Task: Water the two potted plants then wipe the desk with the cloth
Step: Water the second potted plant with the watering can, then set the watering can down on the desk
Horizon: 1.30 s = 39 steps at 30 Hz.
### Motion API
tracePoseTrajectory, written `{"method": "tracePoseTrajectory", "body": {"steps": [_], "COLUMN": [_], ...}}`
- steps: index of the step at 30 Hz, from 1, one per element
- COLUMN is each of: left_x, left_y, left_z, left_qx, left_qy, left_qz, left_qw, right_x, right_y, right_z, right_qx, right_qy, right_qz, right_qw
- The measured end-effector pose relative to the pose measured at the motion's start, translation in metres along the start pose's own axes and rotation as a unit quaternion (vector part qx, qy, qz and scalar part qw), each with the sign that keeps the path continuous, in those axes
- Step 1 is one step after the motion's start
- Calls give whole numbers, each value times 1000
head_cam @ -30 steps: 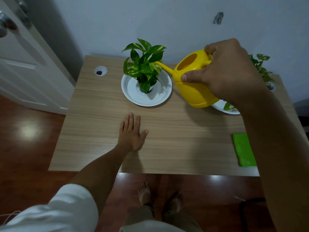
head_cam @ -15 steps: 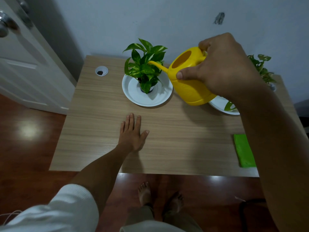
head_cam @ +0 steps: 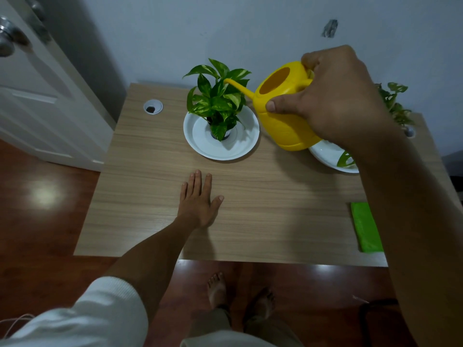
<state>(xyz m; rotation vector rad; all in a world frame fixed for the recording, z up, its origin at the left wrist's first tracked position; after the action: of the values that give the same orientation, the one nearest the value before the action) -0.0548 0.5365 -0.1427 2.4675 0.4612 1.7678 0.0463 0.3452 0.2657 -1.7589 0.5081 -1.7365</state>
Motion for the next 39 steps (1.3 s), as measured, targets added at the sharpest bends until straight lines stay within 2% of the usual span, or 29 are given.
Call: {"method": "tracePoseTrajectory", "body": {"steps": [7, 16, 23, 26, 29, 35, 39], "left_x": [1, 2, 5, 9, 14, 11, 7], "left_y": [1, 0, 3, 8, 22, 88, 153], "left_z": [-1, -1, -1, 0, -3, -12, -15], "left_qx": [1, 10, 18, 26, 28, 12, -5], "left_qy": [7, 12, 0, -10, -13, -24, -22], "left_qz": [-3, -2, -8, -11, -22, -16, 10], "left_qw": [1000, 1000, 1000, 1000, 999, 1000, 1000], "right_x": [-1, 8, -2, -12, -17, -5, 30], "right_y": [11, 23, 67, 98, 125, 175, 218], "right_z": [-7, -1, -24, -46, -67, -92, -106], "right_qx": [-12, 7, 8, -6, -12, -26, -51], "right_qy": [-27, -17, 11, 27, 41, 21, 32], "right_qz": [-8, -37, 124, 252, 321, 388, 415], "right_qw": [1000, 999, 992, 967, 946, 921, 908]}}
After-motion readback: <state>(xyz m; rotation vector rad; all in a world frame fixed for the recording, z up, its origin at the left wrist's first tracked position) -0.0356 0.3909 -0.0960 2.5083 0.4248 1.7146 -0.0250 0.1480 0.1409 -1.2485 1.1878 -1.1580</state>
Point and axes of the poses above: each hand's wrist, its own z-axis towards the middle knuckle, its own x-axis out of the back of the hand, y = z × x, the point moved 8 cm from there along z, towards the middle knuckle, and after that the axes turned 10 degrees about z, right-handed, at the moved point
